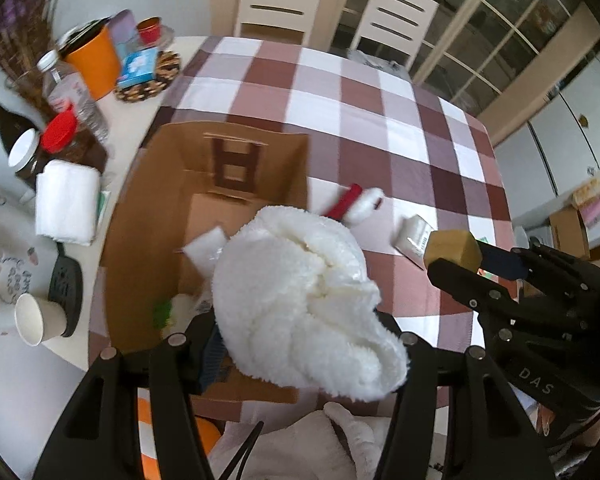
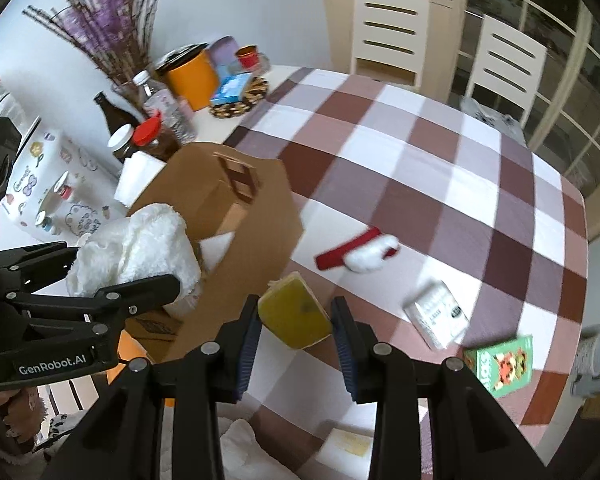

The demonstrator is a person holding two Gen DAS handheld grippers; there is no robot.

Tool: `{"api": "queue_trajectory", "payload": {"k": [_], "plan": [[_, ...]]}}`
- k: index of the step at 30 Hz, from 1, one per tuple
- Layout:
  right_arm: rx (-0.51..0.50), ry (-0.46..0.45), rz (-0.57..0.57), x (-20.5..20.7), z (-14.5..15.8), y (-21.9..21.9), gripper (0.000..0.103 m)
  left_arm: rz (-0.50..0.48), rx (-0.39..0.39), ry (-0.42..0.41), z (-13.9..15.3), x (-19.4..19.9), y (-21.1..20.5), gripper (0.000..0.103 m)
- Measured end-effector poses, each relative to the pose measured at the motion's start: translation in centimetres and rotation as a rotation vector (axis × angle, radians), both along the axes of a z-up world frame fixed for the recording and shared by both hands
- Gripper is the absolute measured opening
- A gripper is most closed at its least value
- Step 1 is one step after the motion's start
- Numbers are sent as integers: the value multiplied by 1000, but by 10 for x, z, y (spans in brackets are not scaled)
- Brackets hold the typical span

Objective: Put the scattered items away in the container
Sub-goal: 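Carry the fluffy bundle with the left gripper while the right carries the sponge toward the box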

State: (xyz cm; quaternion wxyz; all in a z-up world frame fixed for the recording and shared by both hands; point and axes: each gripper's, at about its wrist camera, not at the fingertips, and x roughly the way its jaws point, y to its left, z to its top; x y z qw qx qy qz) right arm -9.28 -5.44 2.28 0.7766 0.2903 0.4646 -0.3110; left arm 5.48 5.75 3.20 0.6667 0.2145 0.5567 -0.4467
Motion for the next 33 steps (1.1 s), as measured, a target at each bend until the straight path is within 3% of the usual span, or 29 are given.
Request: {"api": "queue_trajectory", "payload": {"k": [18,33], "plan": [[4,9,166,91,3,4,36,94,29,8,-12,56,40,58],[34,33,227,122,-9,-3,36,108,79,30,-29,71,46,59]]}}
